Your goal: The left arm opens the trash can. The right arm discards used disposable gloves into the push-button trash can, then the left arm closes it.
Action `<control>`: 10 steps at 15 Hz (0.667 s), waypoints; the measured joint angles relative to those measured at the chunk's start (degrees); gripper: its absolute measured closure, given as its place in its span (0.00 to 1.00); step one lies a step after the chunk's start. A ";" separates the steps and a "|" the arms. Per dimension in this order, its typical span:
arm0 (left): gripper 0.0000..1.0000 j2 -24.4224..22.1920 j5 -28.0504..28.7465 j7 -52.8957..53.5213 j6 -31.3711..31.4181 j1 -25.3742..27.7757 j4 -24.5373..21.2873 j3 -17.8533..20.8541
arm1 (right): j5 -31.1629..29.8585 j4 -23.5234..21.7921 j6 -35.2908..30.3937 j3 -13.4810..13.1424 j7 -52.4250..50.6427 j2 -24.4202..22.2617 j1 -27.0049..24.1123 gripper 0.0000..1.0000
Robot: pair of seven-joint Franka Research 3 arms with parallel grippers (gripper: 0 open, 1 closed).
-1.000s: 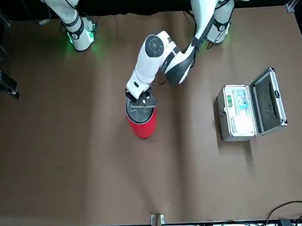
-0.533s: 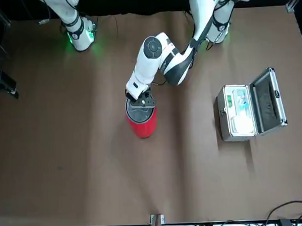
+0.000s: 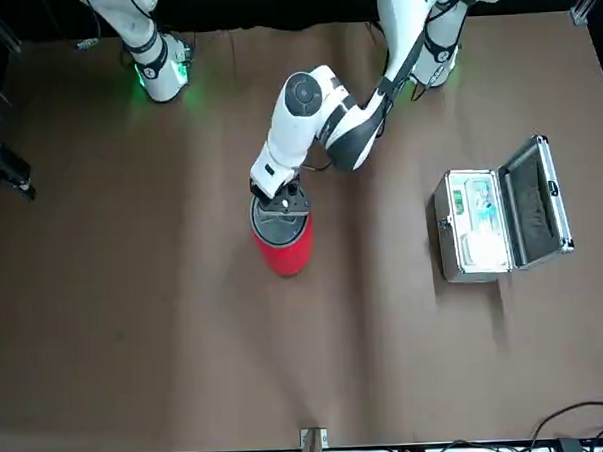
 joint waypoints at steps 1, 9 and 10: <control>0.99 0.02 0.08 0.00 0.01 -0.01 0.01 0.00 | 0.00 -0.01 0.04 -0.01 0.00 0.00 0.00 0.01; 0.99 0.28 1.06 0.00 0.08 -0.47 0.11 0.17 | 0.00 -0.10 0.21 -0.06 -0.03 0.00 0.00 0.01; 0.99 0.28 1.15 0.00 0.08 -0.52 0.11 0.21 | 0.00 -0.11 0.21 -0.06 -0.03 0.00 0.00 0.01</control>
